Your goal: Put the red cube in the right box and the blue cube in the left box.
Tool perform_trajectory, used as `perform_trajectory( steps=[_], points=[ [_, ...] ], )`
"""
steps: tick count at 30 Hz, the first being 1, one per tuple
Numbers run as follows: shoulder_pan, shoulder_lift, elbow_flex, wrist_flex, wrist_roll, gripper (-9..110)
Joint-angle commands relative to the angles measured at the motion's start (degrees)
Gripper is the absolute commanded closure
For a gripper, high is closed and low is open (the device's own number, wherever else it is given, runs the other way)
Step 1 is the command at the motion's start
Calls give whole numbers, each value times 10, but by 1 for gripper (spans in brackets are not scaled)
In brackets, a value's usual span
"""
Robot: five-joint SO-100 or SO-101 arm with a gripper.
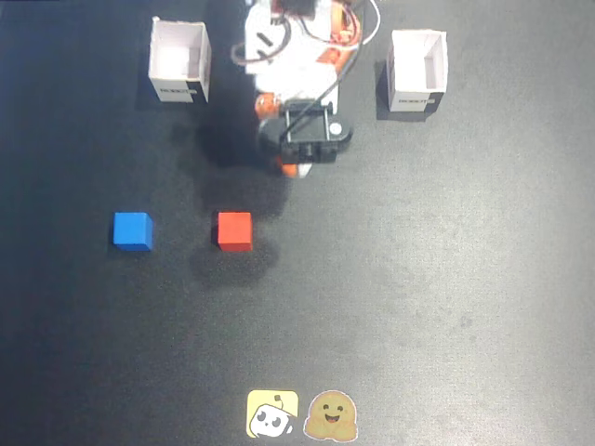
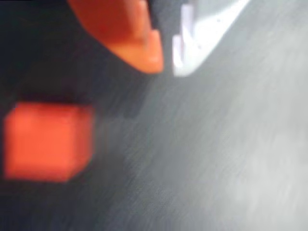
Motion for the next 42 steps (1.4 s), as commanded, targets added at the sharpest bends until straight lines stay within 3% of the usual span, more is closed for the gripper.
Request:
perform_trajectory(
  steps=[1,19,29,42],
  points=[
    [20,-125,-87,-46,-21,101],
    [63,-430,-212,-205,-88,87],
    [81,-433,-184,-234,-122,79],
    [83,-451,-128,-279,-131,78]
  ],
)
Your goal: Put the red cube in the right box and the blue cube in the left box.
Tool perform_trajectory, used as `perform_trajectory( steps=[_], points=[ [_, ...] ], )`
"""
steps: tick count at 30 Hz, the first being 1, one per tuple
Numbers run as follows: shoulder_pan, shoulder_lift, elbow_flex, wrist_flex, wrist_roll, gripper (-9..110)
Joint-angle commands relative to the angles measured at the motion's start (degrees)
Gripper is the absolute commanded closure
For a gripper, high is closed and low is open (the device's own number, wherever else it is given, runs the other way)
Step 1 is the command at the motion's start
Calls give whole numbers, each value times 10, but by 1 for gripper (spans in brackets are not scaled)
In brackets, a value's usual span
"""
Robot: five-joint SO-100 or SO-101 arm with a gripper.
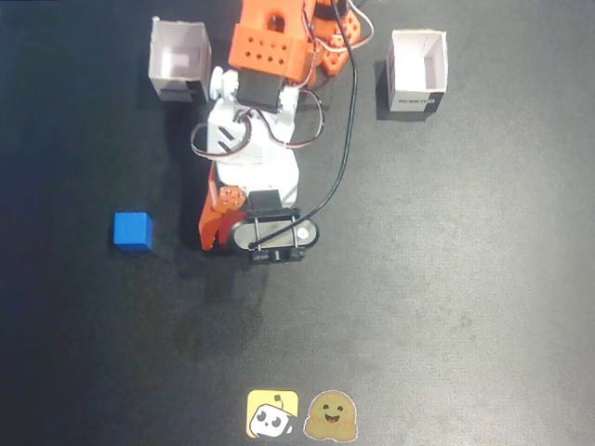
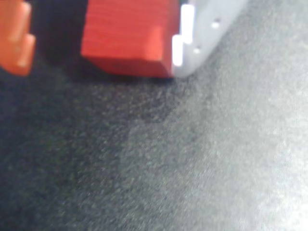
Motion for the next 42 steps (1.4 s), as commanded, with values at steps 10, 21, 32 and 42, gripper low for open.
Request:
perform_trajectory(
  steps=[10,21,32,42],
  points=[
    [18,-104,-4,-71,-18,78],
    [20,-86,39,-82,-11,78],
    [27,-18,69,-57,-14,81],
    [40,-18,72,-59,-15,89]
  ],
)
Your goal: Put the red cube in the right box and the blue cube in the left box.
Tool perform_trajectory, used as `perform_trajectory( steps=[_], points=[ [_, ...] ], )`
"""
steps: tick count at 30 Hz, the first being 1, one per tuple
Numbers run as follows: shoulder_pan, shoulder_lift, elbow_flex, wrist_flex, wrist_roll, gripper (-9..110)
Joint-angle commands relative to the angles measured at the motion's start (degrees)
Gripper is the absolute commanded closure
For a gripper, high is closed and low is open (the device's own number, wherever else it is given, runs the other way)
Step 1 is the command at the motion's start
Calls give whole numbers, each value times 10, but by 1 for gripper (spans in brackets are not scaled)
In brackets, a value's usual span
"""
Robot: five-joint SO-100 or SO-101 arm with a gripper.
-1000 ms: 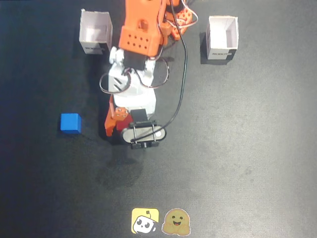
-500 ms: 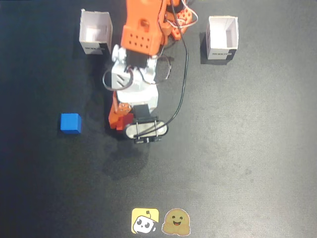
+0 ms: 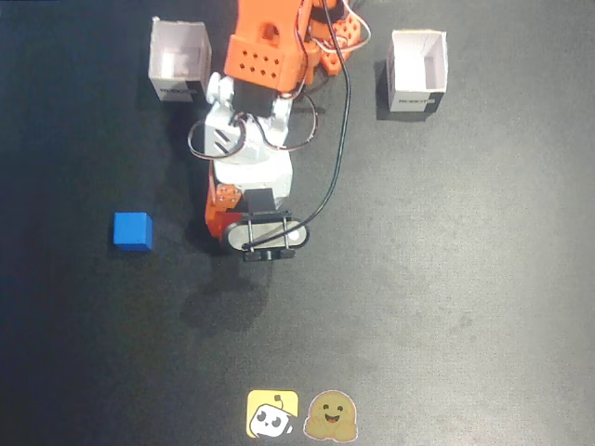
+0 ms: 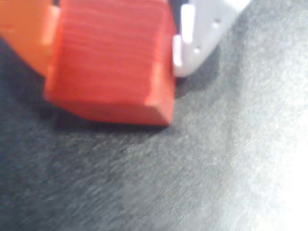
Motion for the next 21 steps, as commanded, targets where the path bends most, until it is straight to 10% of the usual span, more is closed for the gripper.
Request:
perform_trajectory(
  steps=[1,21],
  points=[
    [7,21,-1,-3,-4,89],
    [115,186,-105,243,-3,89]
  ],
)
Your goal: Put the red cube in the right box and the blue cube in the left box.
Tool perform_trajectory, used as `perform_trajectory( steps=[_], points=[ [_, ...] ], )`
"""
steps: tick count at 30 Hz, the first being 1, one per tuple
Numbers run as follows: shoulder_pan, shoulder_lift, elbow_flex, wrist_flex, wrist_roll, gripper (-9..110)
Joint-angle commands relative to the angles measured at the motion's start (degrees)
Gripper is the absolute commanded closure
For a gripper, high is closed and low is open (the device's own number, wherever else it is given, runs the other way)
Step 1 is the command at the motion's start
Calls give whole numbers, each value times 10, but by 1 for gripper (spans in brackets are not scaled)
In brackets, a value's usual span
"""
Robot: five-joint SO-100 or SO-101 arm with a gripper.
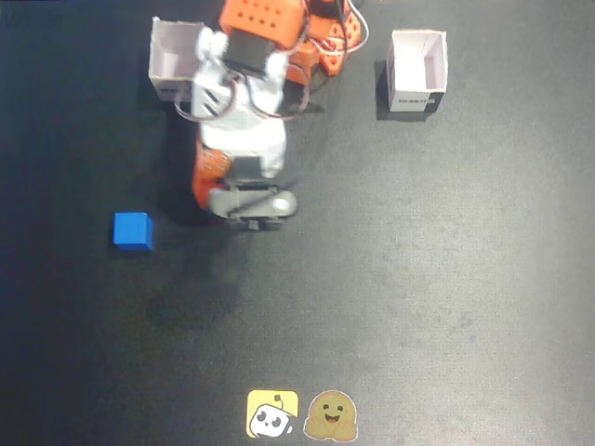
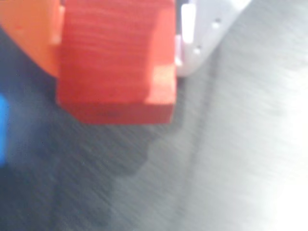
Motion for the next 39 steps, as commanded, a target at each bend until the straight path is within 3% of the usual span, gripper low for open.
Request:
perform_trajectory(
  steps=[1,16,39],
  points=[
    [71,27,-33,8,-4,89],
    [305,-15,-102,64,-1,89],
    [428,89,-139,276,99,89]
  ],
)
